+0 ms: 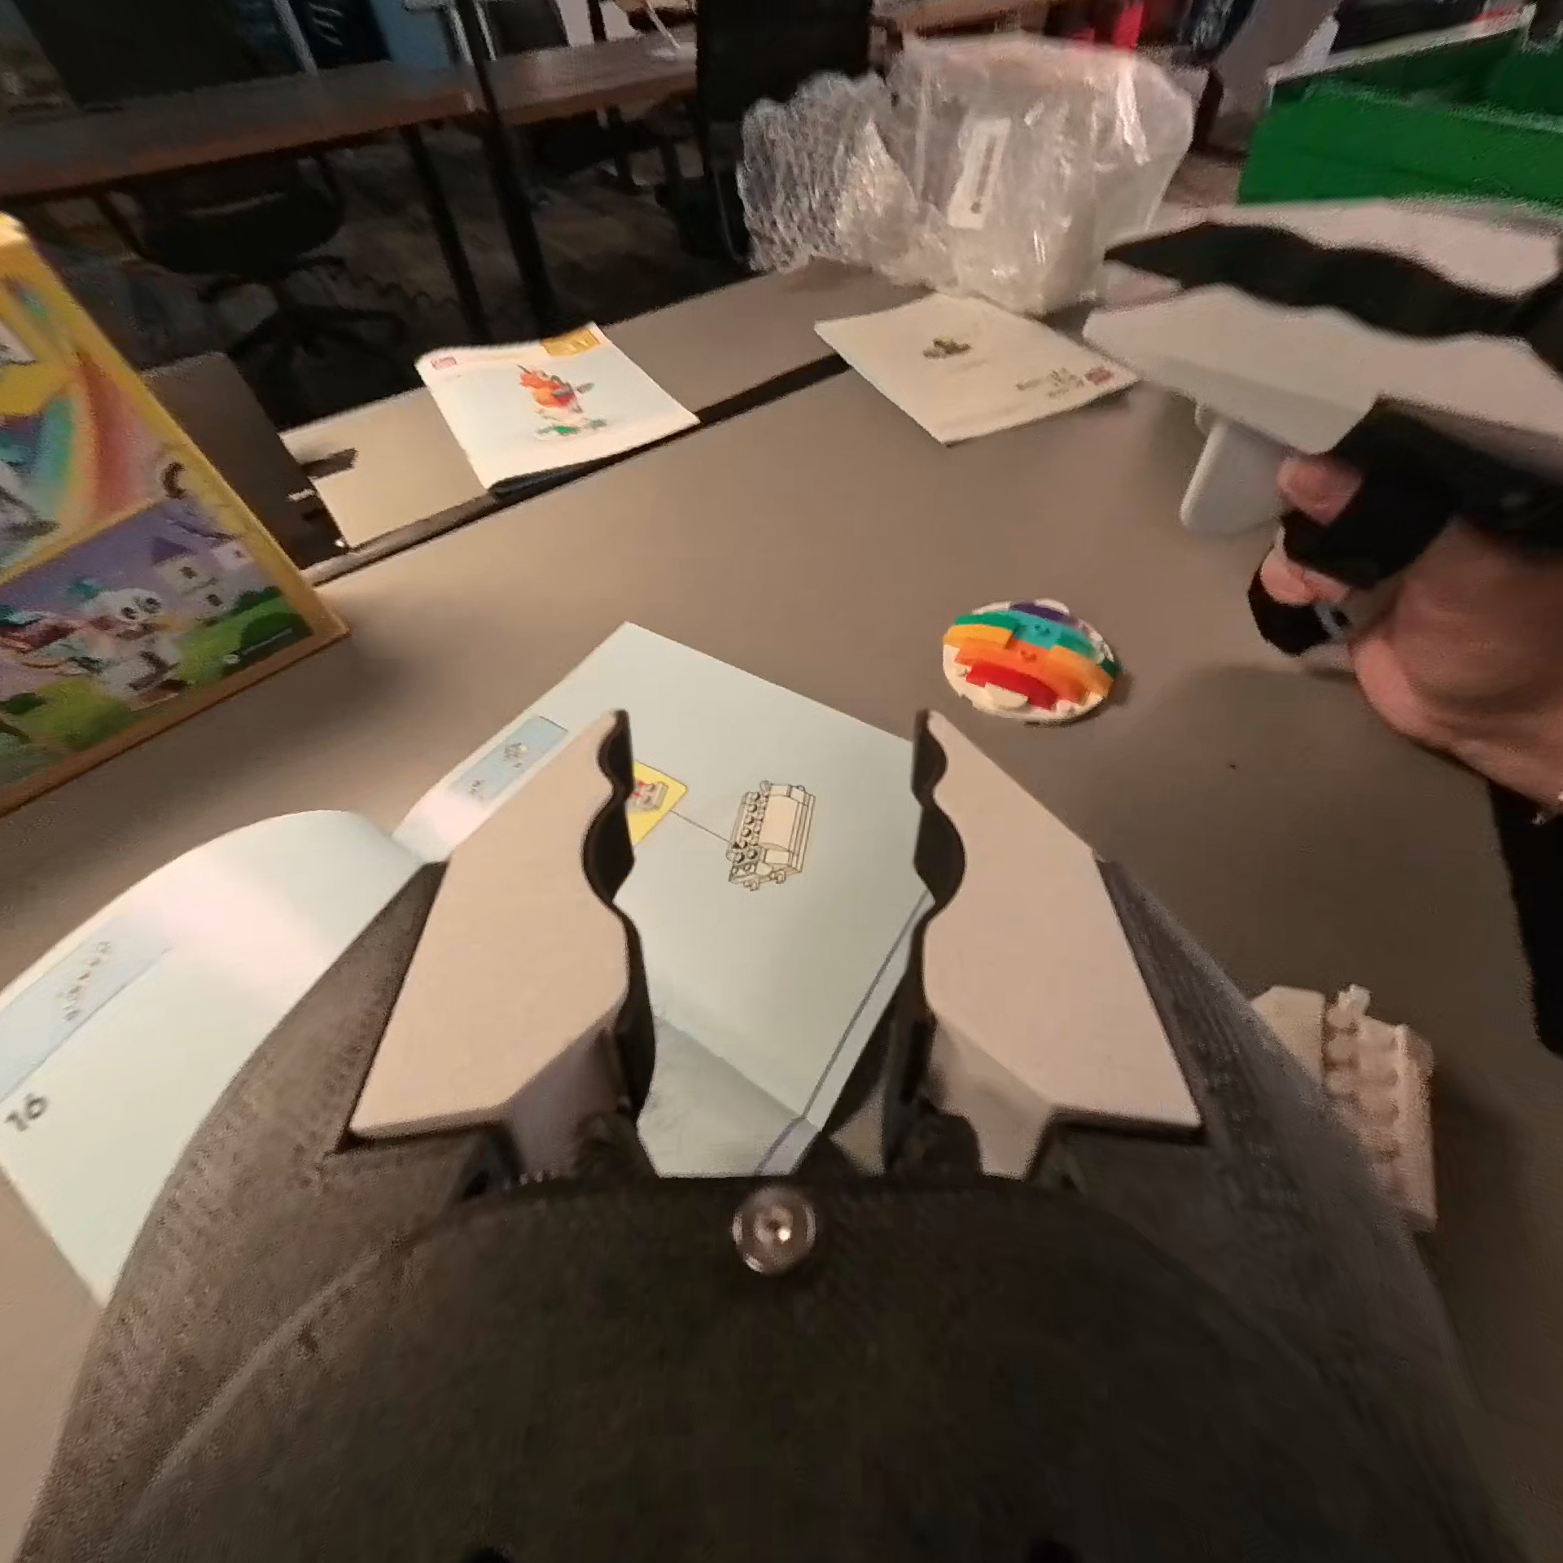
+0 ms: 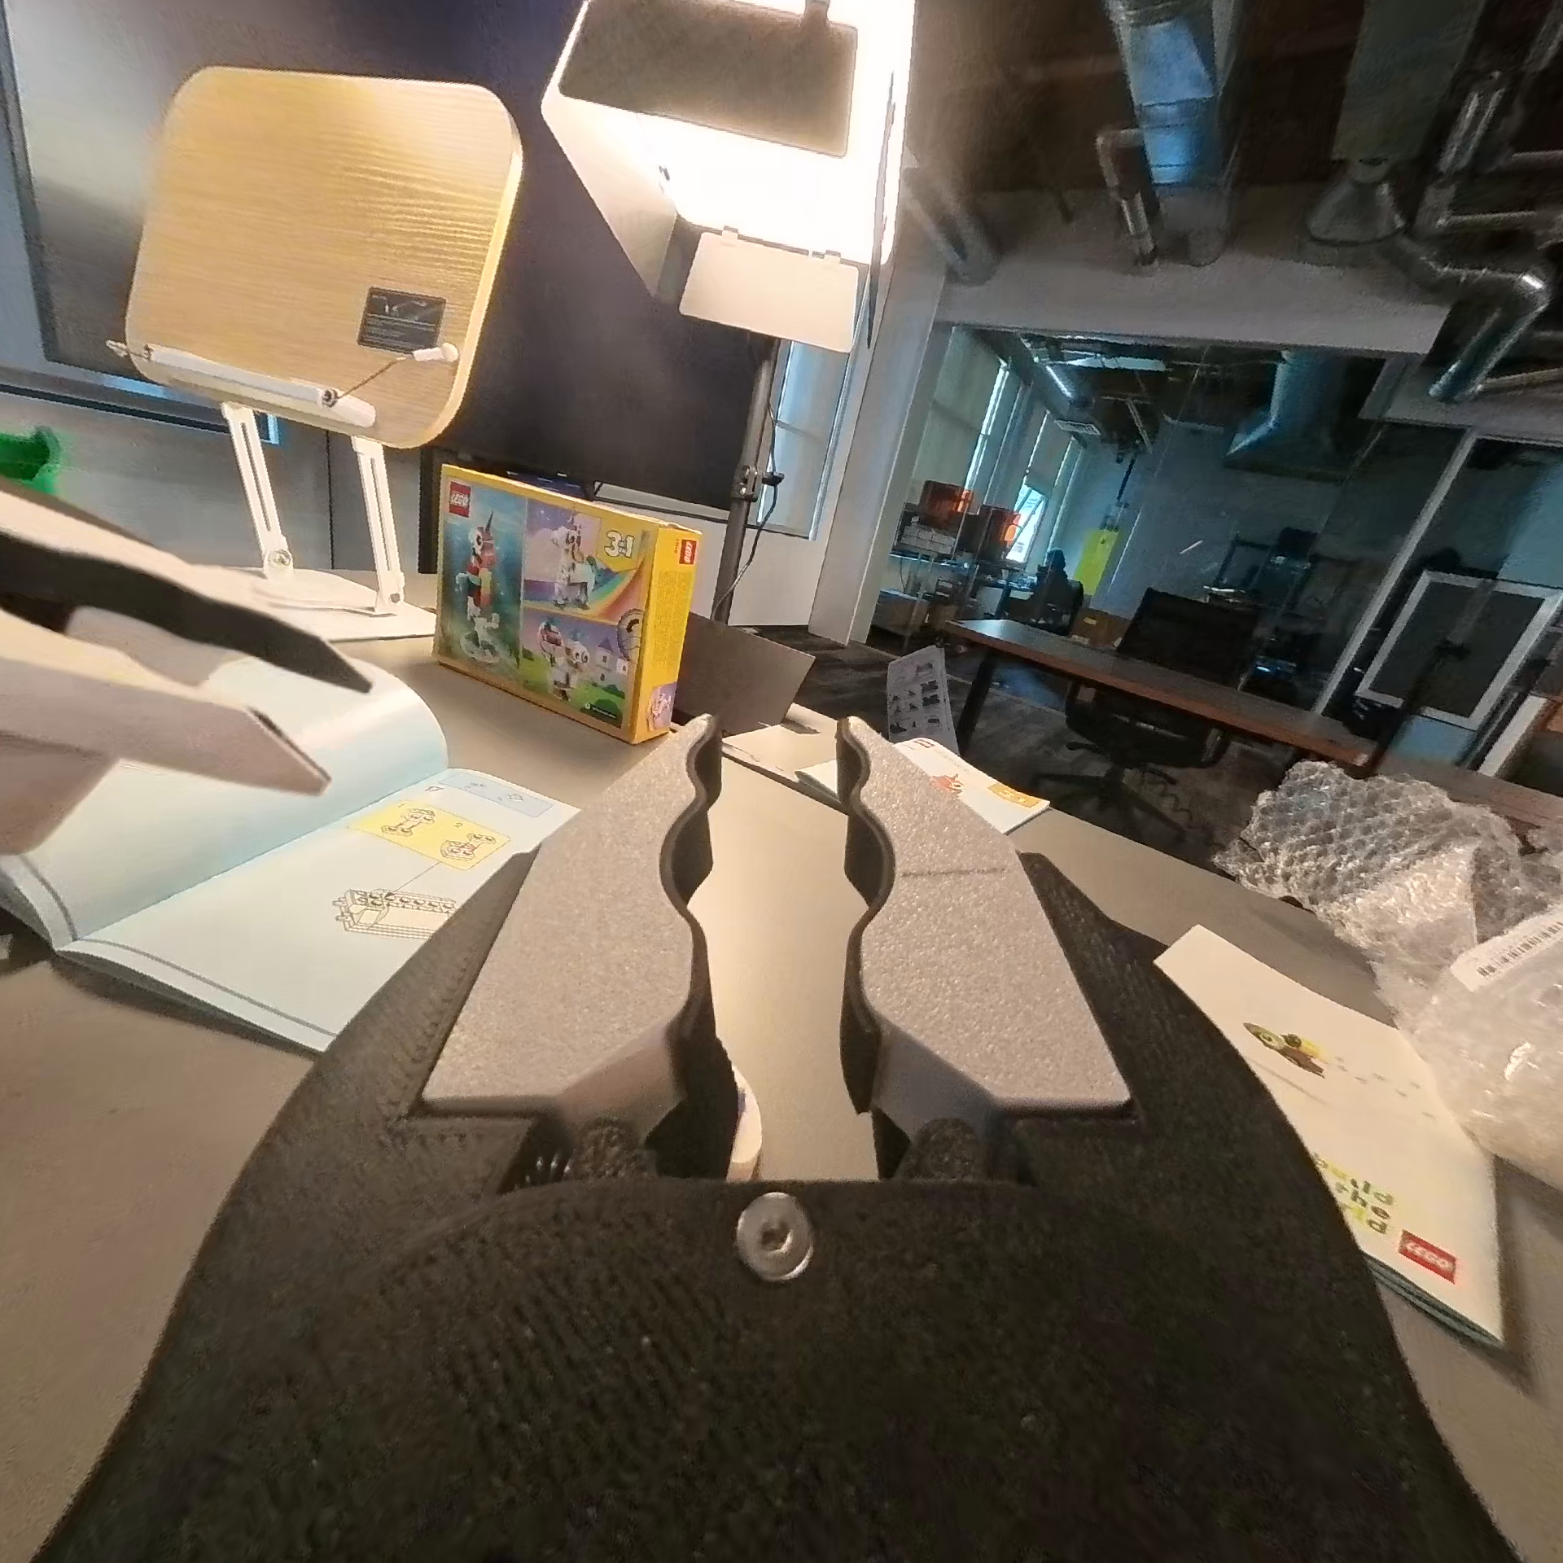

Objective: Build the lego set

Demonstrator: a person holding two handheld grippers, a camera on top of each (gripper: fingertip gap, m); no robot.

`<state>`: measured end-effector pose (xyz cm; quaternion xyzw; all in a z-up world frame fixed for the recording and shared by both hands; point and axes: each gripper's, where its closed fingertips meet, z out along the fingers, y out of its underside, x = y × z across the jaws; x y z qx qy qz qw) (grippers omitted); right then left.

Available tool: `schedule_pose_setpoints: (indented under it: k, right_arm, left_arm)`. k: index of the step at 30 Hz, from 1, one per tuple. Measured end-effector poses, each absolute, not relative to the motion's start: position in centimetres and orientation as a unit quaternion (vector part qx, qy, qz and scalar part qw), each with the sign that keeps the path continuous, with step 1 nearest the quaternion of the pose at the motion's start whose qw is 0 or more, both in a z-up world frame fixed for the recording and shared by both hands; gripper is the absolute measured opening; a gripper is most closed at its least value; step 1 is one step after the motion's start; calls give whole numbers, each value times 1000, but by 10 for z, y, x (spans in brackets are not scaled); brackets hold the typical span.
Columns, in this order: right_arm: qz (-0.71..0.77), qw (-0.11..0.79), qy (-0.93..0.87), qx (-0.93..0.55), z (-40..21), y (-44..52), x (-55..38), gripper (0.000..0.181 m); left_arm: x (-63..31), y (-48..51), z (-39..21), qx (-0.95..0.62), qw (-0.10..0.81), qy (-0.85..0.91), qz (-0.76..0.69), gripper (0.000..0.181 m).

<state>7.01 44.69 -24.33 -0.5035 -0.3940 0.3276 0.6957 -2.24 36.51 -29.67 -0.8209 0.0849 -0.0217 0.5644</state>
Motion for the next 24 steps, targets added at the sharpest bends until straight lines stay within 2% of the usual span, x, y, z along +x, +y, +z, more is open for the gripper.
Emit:
schedule_pose_setpoints:
  k: [4, 8, 13, 18, 24]
  right_arm:
    - [328, 695, -392, -505, -243, 448, 71, 25]
    - [330, 694, -391, -506, -244, 449, 71, 25]
    - [331, 693, -390, -508, -244, 449, 71, 25]
    - [332, 692, -387, -511, -245, 451, 72, 25]
    - [334, 691, -384, -514, -245, 452, 72, 25]
  left_arm:
    - [-15, 367, -321, -842, 524, 124, -21, 67]
    - [2, 364, -331, -847, 500, 180, -33, 55]
    - [11, 364, -344, -849, 468, 246, 16, 49]
    - [17, 364, -362, -873, 428, 235, -18, 56]
    - [11, 366, -340, -864, 467, 185, -23, 57]
